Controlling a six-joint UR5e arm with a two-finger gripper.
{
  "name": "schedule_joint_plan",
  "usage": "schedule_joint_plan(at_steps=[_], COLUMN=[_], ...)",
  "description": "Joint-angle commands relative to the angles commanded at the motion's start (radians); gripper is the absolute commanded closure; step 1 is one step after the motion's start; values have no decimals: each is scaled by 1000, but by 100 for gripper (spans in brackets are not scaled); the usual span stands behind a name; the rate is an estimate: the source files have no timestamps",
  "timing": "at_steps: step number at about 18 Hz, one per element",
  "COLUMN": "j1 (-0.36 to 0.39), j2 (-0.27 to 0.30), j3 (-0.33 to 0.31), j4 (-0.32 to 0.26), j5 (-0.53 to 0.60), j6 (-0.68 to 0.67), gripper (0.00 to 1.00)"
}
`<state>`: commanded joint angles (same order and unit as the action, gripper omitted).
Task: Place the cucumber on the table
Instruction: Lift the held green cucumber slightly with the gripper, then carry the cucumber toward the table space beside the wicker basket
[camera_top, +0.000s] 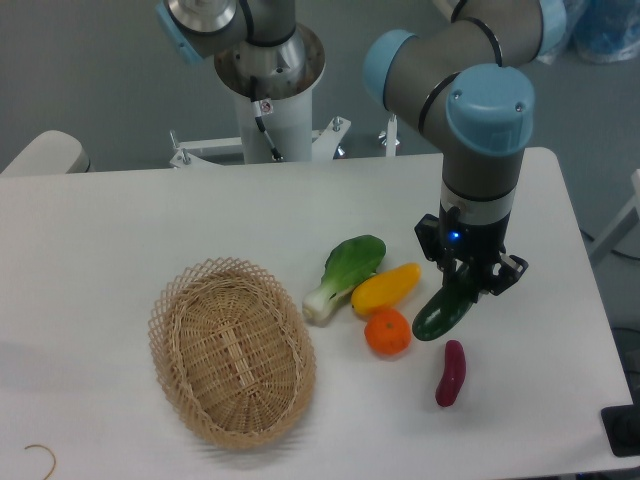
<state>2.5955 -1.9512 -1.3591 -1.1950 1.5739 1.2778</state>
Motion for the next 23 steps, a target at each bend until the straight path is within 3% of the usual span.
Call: schedule_joint_plan(at_steps=[9, 14, 23], j1=[-12, -49, -143], j2=[-12, -41, -159], j3=[0, 0, 9], j4=[8, 32, 248], j5=[0, 11, 12], j6=[-14, -110, -575], gripper=[69, 68, 68])
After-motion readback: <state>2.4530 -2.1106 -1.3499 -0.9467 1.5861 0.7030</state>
